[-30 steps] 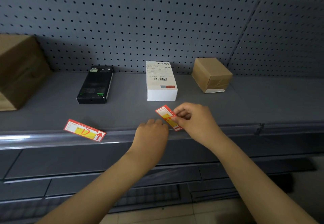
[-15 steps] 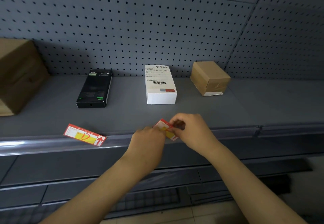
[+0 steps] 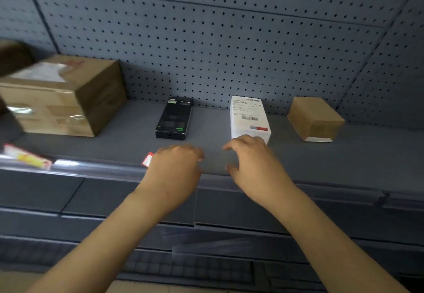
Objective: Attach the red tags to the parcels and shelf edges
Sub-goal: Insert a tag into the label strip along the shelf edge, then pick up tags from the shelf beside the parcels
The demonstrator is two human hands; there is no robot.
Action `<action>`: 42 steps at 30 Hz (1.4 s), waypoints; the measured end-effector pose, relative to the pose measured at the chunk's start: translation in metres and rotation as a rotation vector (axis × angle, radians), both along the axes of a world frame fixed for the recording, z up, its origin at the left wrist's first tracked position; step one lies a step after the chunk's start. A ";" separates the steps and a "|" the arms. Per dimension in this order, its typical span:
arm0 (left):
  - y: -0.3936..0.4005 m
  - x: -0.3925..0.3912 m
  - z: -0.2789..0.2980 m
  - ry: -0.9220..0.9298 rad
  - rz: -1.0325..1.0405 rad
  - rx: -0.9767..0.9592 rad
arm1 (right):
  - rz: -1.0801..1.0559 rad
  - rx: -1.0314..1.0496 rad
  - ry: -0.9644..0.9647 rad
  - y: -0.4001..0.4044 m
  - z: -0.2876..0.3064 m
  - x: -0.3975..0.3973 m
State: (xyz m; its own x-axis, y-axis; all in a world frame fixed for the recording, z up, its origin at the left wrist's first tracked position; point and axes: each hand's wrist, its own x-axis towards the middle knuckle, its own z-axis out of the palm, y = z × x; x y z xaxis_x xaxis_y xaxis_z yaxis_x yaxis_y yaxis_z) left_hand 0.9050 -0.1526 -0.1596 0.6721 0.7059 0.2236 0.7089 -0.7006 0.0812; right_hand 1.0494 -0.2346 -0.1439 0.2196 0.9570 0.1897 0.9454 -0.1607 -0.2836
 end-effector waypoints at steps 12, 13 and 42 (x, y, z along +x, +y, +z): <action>-0.022 -0.242 0.016 0.042 0.612 0.034 | 0.666 -0.071 0.142 0.076 -0.008 -0.210; -0.027 -0.266 0.016 0.051 0.665 0.027 | 0.713 -0.060 0.146 0.082 -0.008 -0.236; 0.168 -0.672 0.015 -0.012 1.041 -0.177 | 0.979 -0.183 0.077 0.326 -0.011 -0.662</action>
State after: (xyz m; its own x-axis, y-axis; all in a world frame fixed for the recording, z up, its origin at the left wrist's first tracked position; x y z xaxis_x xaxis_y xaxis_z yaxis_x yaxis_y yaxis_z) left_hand 0.2329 0.0159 -0.1447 -0.2852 0.9563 0.0639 0.9521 0.2750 0.1335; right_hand 0.3877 0.0918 -0.1547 -0.6763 0.7356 0.0398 0.6644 0.6323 -0.3985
